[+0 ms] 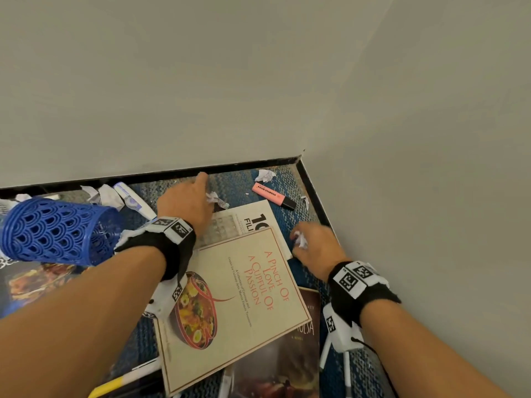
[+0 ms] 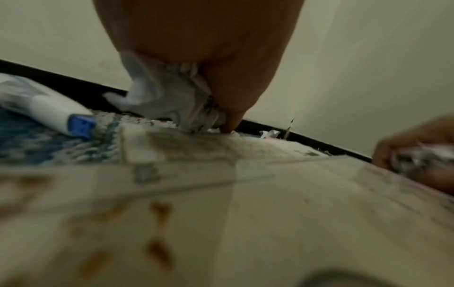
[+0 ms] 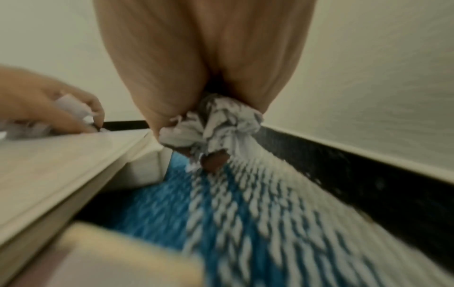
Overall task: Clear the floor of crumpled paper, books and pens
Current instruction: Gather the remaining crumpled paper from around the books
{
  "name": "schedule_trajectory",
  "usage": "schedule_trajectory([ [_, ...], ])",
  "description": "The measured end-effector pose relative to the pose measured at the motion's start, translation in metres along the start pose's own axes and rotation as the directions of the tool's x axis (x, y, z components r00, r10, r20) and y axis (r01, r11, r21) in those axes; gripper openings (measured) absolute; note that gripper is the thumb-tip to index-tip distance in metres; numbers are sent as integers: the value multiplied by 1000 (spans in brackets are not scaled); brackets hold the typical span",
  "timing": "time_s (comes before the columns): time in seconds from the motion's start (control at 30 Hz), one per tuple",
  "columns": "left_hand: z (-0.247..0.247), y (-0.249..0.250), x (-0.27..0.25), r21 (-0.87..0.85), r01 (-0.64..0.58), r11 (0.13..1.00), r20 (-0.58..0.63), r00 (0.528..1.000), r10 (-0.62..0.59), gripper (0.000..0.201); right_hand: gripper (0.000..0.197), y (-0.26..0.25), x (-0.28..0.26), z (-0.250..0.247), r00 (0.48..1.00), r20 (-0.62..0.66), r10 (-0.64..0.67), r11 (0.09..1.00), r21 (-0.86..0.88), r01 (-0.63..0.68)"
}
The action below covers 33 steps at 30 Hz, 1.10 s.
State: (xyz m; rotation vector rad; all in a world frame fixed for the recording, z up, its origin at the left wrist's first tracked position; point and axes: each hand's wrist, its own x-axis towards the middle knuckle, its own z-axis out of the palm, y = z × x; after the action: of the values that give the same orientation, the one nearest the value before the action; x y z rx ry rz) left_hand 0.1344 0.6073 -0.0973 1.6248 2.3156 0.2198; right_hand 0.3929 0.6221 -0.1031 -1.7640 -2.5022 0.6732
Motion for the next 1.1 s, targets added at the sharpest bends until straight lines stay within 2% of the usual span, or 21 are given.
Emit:
schedule_trajectory([
  [0.1, 6, -1, 1, 64, -94, 994, 56, 994, 91, 49, 20, -3, 22, -17, 972, -224, 70, 997, -7, -74],
  [0.13, 7, -1, 3, 84, -113, 990, 81, 991, 106, 49, 24, -4, 31, -21, 962, -261, 74, 996, -30, -85],
  [0.2, 8, -2, 7, 98, -134, 986, 104, 987, 124, 38, 37, -6, 48, -22, 971, -236, 44, 995, -74, -63],
  [0.27, 11, -4, 8, 90, -123, 988, 77, 990, 116, 27, 51, -5, 61, -19, 991, -125, 40, 987, -148, -59],
  [0.33, 12, -5, 8, 65, -90, 994, 46, 995, 87, 24, 47, -5, 69, -16, 998, -58, 35, 957, -286, -50],
  [0.43, 14, -3, 7, 89, -80, 993, 38, 996, 76, 26, 30, -7, 78, -19, 998, -56, 17, 925, -379, -37],
  [0.5, 14, -3, 7, 103, -78, 992, 41, 996, 74, 26, 25, -17, 88, -27, 990, -134, 35, 942, -325, -77],
  [0.57, 11, -6, 6, 71, -57, 996, 38, 998, 55, 28, 33, -34, 101, -38, 982, -182, 47, 978, -192, -83],
  [0.63, 4, -10, 4, 44, -36, 998, 18, 999, 35, 29, 45, -53, 115, -43, 998, -55, -21, 992, -126, 14],
  [0.7, -6, -14, 2, 37, -27, 999, 5, 1000, 27, 30, 51, -68, 125, -39, 996, 65, -67, 980, -182, 78],
  [0.77, -17, -18, -1, 30, -24, 999, 4, 1000, 24, 32, 48, -73, 132, -30, 992, 123, -14, 974, -224, 42],
  [0.83, -24, -20, -5, 36, -32, 999, -3, 999, 32, 34, 40, -71, 133, -23, 988, 135, 81, 979, -194, -54],
  [0.9, -30, -23, -8, 37, -43, 998, -16, 999, 44, 31, 35, -68, 129, -24, 984, 90, 151, 981, -136, -138],
  [0.97, -37, -23, -10, 25, -54, 998, -7, 998, 55, 28, 37, -64, 119, -28, 980, -16, 201, 978, -60, -201],
  [1.1, -47, -14, -21, 25, -120, 992, 71, 990, 118, 29, 29, -63, 77, -44, 955, -171, 243, 969, 96, -230],
])
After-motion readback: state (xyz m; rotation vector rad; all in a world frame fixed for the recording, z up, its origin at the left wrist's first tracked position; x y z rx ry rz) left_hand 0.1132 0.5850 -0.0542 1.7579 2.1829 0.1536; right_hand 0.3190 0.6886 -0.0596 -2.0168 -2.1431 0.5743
